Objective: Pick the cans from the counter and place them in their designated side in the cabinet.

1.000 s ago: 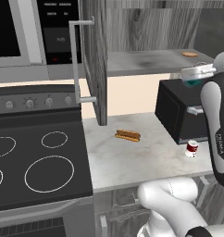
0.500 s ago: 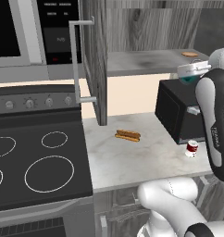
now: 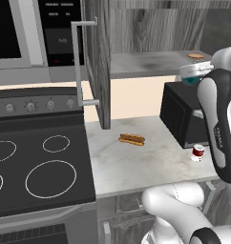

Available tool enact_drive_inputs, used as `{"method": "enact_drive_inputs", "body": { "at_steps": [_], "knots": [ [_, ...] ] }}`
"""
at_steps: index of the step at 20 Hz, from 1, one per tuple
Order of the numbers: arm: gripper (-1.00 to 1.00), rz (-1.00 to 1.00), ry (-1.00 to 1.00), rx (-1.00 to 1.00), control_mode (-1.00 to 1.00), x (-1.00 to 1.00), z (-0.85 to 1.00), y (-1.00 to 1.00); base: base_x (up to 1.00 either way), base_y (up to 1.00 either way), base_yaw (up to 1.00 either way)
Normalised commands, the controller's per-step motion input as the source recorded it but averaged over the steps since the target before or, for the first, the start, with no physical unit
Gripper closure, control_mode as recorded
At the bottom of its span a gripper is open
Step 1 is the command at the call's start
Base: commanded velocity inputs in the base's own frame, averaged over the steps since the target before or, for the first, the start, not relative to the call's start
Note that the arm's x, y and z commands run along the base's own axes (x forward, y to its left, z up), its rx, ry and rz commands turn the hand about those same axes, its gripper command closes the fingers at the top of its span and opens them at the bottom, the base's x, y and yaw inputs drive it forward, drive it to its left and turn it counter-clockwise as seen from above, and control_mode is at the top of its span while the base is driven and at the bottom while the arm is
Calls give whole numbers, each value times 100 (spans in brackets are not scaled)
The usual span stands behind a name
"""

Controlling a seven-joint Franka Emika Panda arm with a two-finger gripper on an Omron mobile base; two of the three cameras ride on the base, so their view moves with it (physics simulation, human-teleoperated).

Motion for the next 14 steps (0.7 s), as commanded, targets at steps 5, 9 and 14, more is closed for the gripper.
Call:
{"method": "enact_drive_inputs", "body": {
  "at_steps": [5,9,14],
  "knots": [
    [100,0,0,1,-100,17,0,2,0,0,0],
    [100,2,0,1,-100,20,0,1,0,0,0],
    [100,2,0,1,-100,18,0,1,0,0,0]
  ]
}}
